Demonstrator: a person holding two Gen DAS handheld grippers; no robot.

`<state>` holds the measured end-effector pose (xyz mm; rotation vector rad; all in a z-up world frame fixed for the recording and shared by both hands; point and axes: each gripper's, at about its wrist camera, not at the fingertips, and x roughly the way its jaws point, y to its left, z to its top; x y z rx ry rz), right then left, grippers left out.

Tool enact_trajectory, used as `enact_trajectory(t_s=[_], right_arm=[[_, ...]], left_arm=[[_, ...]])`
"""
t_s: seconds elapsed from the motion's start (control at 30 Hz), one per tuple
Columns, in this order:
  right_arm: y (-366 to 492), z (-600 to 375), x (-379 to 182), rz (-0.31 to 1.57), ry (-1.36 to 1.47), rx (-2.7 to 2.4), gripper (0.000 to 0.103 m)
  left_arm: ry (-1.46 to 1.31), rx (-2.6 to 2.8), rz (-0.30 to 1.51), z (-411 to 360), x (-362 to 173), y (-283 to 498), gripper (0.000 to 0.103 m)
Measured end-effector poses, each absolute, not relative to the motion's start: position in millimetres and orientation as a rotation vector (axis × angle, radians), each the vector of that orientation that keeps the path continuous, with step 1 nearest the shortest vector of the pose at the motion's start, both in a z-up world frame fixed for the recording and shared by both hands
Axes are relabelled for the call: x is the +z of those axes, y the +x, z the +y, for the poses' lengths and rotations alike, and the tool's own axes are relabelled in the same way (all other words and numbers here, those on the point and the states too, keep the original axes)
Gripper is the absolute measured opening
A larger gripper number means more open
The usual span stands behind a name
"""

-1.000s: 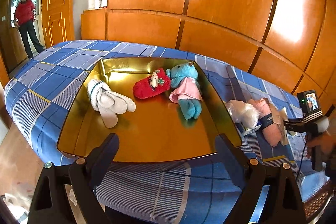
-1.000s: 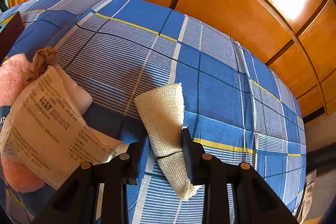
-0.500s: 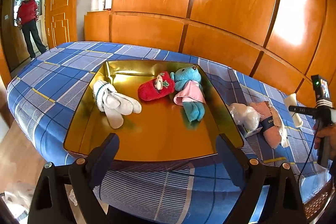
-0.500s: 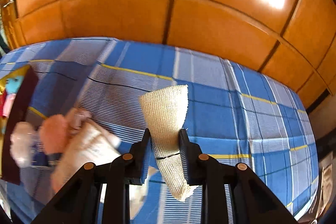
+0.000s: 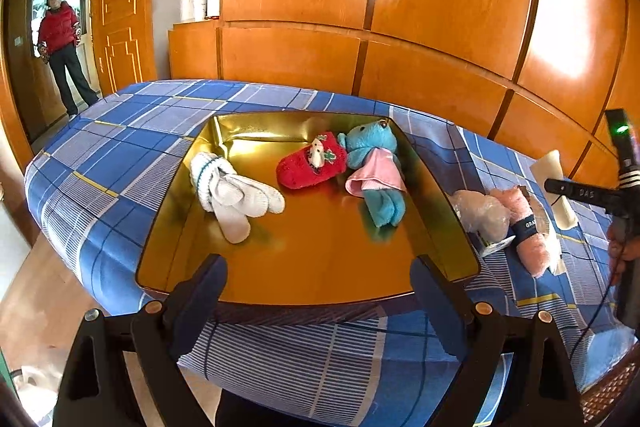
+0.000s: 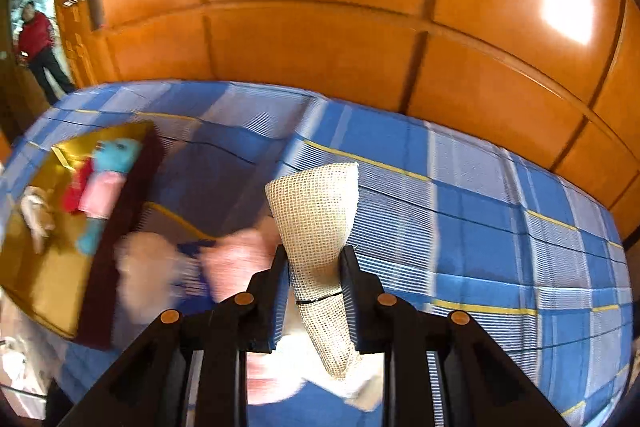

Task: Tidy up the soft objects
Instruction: 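Lift the beige mesh cloth toward the gold tray with the right tool, then lower the beige cloth into the gold tray and open the right tool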

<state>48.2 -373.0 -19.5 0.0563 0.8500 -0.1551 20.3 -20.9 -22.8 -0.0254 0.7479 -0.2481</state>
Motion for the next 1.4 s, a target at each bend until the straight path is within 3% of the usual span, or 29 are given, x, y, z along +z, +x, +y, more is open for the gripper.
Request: enact_trajectory(t_s=[0.2,0.47,0.97,1.13,1.4], right_arm=[[53,-316,-4,0.813,0.084,0.053,0.023],[76,-225,-21,0.907,0.126,0.325,0.024],[132,-135,-60,1.032,0.033,0.358,0.023],[153,-141,-78,1.089,0.068,0.319,0.030],[132,-158,-59,1.007,0.142,0.379,0.043]], left_arm=[[-0.027,-0.220,0.753,-15,-23,24,0.093],[-0.042,-0.187,0.762,-4,-26,26,0.093],[-0.101,-0.110,0.772,31,-32,35,0.093],[-0.096,-0.123,0.785,27,-36,36,0.093],[-0.089,-0.126,0.793,24,-37,38,0.093]])
